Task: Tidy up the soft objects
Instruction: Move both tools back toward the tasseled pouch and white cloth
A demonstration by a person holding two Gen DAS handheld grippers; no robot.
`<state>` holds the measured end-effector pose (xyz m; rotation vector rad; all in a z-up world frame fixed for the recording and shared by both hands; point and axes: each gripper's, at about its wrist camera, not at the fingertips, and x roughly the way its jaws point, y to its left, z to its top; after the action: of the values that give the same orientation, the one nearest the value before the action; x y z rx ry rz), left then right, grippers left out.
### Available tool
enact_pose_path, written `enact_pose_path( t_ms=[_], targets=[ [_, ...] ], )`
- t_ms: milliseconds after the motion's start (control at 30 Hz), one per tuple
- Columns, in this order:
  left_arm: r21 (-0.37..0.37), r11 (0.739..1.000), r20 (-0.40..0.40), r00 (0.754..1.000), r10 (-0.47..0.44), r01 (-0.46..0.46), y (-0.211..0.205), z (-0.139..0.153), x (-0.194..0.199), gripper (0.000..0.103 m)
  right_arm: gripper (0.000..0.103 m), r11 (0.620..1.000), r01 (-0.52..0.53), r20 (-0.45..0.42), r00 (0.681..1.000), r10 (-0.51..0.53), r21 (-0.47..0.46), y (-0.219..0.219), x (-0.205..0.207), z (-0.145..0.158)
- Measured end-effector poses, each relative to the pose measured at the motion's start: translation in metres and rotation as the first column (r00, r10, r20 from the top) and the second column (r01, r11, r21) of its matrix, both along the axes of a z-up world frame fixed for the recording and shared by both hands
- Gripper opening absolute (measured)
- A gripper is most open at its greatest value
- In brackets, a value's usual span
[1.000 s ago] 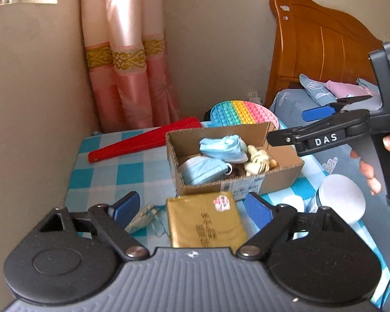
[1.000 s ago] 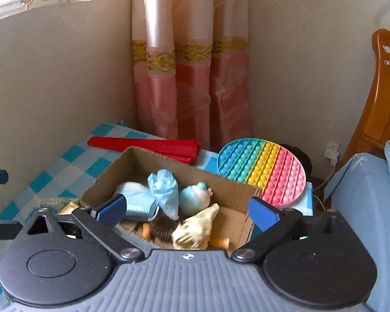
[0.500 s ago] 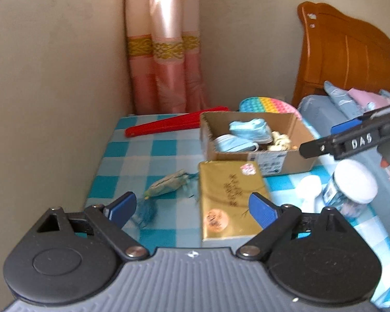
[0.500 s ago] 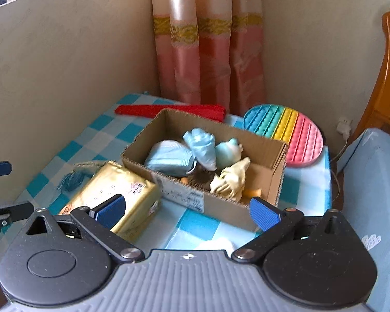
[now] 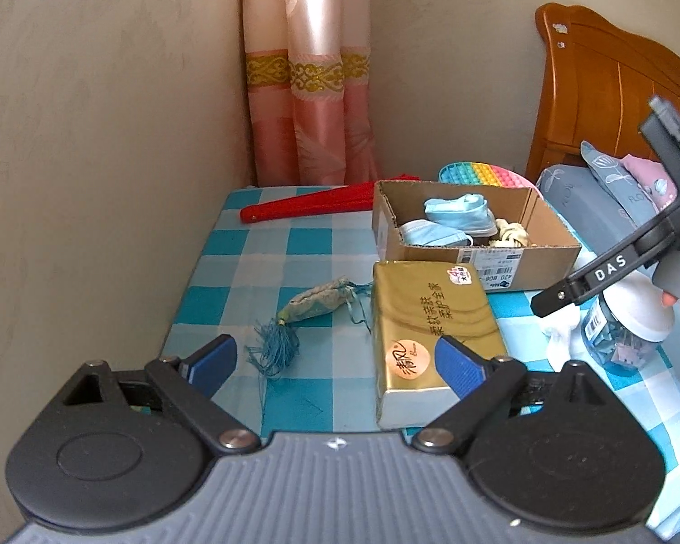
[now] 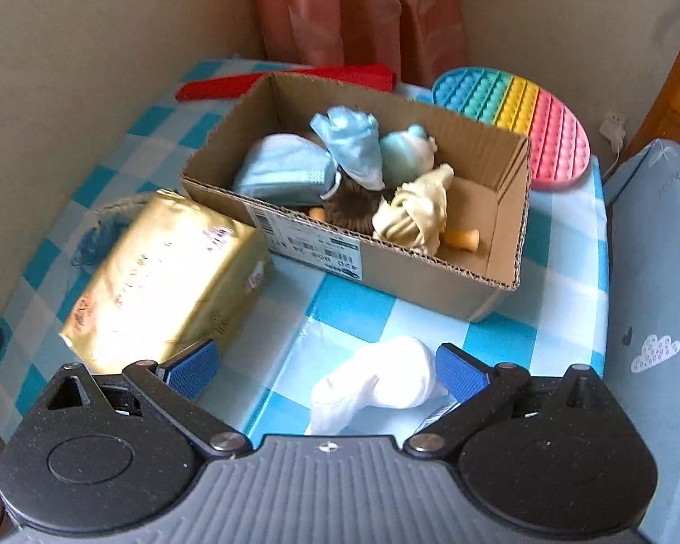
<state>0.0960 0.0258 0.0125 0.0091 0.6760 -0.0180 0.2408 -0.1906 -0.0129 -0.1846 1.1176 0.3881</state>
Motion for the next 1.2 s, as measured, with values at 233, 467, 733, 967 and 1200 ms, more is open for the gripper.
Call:
enact_pose_path(
  t_ms=[233,467,733,967,1200],
  targets=[
    [-0.002,1.000,-0.019,1.000,-0.012,0.012,-0.002,-0.006,0.005,0.094,0.103,1.000,0.017,-0.042,0.999,-0.017,0.000,-0.002,0.014,-0.011],
    [-0.008,1.000,-0.035,0.999,-0.018,0.018,-0.003,-0.011,0.010,0.094,0.103,1.000,0.020,-0.065,0.998,-0.019,0.001,-0.002,0.023,-0.019],
    [-0.011,1.000,-0.046,0.999,-0.027,0.027,-0.005,-0.013,0.013,0.094,0.103,1.000,0.026,-0.085,0.996,-0.026,0.004,-0.001,0.030,-0.029],
    [-0.016,1.000,-0.054,0.998,-0.027,0.027,-0.005,-0.014,0.012,0.094,0.103,1.000,0.006,-0.094,0.996,-0.005,0.013,0.004,0.023,-0.028],
    [-0.020,0.999,-0.052,0.998,-0.027,0.026,-0.004,-0.013,0.011,0.094,0.103,0.999,-0.050,-0.115,0.992,0.052,0.019,0.013,0.006,-0.022]
  ],
)
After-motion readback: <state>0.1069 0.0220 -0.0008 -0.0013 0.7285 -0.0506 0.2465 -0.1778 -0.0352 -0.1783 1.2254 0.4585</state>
